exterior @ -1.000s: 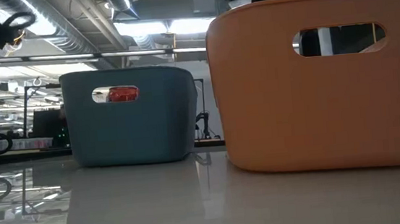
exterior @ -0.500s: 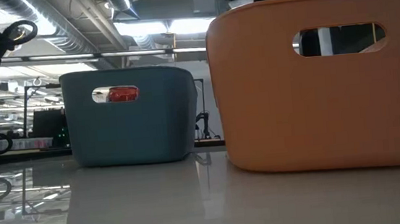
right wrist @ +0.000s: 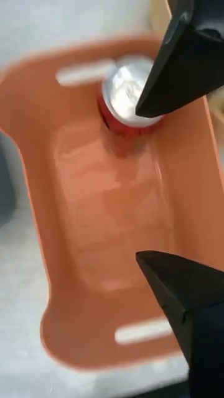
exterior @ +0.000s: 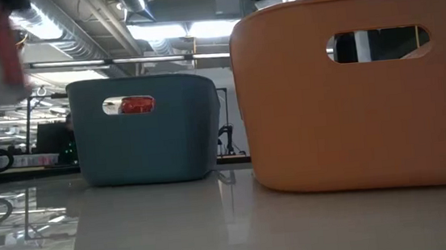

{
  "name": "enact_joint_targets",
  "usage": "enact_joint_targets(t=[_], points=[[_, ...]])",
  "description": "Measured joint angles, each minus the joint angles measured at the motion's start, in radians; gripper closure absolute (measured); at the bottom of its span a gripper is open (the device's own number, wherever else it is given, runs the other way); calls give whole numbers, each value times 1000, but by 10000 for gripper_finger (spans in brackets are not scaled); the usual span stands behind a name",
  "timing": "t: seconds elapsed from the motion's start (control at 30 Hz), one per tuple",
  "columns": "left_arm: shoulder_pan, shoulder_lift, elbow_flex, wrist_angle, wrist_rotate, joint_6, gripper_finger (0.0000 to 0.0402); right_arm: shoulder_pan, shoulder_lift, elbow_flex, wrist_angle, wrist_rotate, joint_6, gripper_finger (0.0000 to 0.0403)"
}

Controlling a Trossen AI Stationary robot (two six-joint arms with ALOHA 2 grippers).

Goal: Sort soda cans
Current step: Put the top red soda can into the orange bin

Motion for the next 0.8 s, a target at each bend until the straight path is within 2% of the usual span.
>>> enact_joint_targets(t=[0.1, 0.23, 0.33, 0.43, 0.57, 0.8], points=[[30, 2, 87, 7, -33, 14, 104, 37, 5, -13, 31, -26, 95, 36], [77, 9, 165, 60, -120, 51, 104, 64, 15, -14, 29, -60, 114, 36], [106, 31, 180, 196, -155, 132, 104, 92, 17, -14, 0, 14, 131, 40], [135, 75, 181, 342, -156, 235, 104, 133, 12, -14, 0, 86, 112, 69], [164, 172, 181, 481, -156, 355, 104, 190, 10, -14, 13, 203, 81, 158], [215, 330, 189, 711, -116, 482, 104, 237, 1, -14, 57, 357, 38, 377]])
